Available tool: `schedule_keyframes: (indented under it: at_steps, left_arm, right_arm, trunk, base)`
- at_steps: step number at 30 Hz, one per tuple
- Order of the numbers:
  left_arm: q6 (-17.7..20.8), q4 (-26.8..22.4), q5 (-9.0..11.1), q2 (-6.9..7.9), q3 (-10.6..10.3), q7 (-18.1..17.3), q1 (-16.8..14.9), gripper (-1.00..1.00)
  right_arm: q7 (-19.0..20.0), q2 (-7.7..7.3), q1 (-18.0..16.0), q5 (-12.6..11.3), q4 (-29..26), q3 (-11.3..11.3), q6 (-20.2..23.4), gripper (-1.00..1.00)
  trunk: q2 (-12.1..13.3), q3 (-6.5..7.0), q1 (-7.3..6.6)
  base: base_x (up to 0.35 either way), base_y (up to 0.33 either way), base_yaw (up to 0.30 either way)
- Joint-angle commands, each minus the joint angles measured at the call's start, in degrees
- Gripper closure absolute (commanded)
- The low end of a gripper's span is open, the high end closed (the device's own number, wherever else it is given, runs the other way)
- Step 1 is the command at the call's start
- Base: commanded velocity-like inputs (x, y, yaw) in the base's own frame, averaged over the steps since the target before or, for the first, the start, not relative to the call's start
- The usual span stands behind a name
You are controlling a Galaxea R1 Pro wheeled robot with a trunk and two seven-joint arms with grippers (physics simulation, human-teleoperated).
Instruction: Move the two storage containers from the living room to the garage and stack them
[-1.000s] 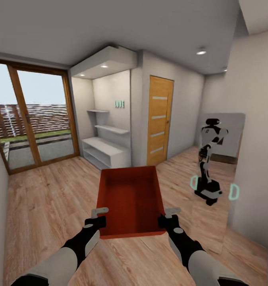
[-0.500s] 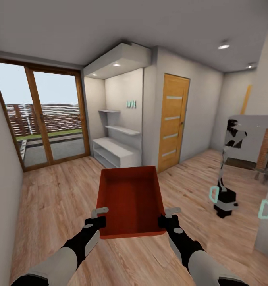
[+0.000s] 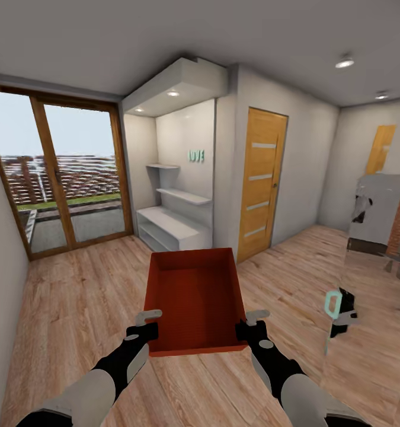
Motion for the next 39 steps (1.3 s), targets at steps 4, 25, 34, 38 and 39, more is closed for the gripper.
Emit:
schedule_keyframes:
  at_steps: [4, 25, 34, 38, 39]
  left_arm:
    - [0.23, 0.01, 0.36, 0.15, 3.86, 3.80, 0.00, 1.00]
    - [0.24, 0.01, 0.36, 0.10, 3.86, 3.80, 0.00, 1.00]
    - [0.24, 0.01, 0.32, 0.00, 3.86, 3.80, 0.00, 1.00]
    - [0.24, 0.01, 0.33, 0.05, 3.86, 3.80, 0.00, 1.00]
    - [0.24, 0.01, 0.34, 0.05, 3.86, 3.80, 0.00, 1.00]
  right_arm:
    - [0.02, 0.05, -0.05, -4.32, -0.15, -1.73, -0.98, 1.00]
    - [-0.03, -0.04, -0.05, -4.32, -0.15, -1.73, -1.13, 1.00]
    - [-0.06, -0.10, -0.05, -4.39, 0.06, -1.73, -1.25, 1.00]
    - [-0.04, -0.07, 0.10, -4.41, 0.06, -1.73, -1.20, 1.00]
    - [-0.02, -0.06, 0.17, -4.41, 0.08, -1.73, -1.15, 1.00]
  trunk:
    - [-0.03, -0.01, 0.05]
    - [-0.03, -0.01, 0.05]
    - [-0.03, -0.01, 0.05]
    - [-0.03, -0.01, 0.05]
    - [-0.03, -0.01, 0.05]
  base:
    - [0.322, 0.000, 0.000]
    - [0.322, 0.000, 0.000]
    - [0.322, 0.000, 0.000]
    - [0.322, 0.000, 0.000]
    - [0.322, 0.000, 0.000]
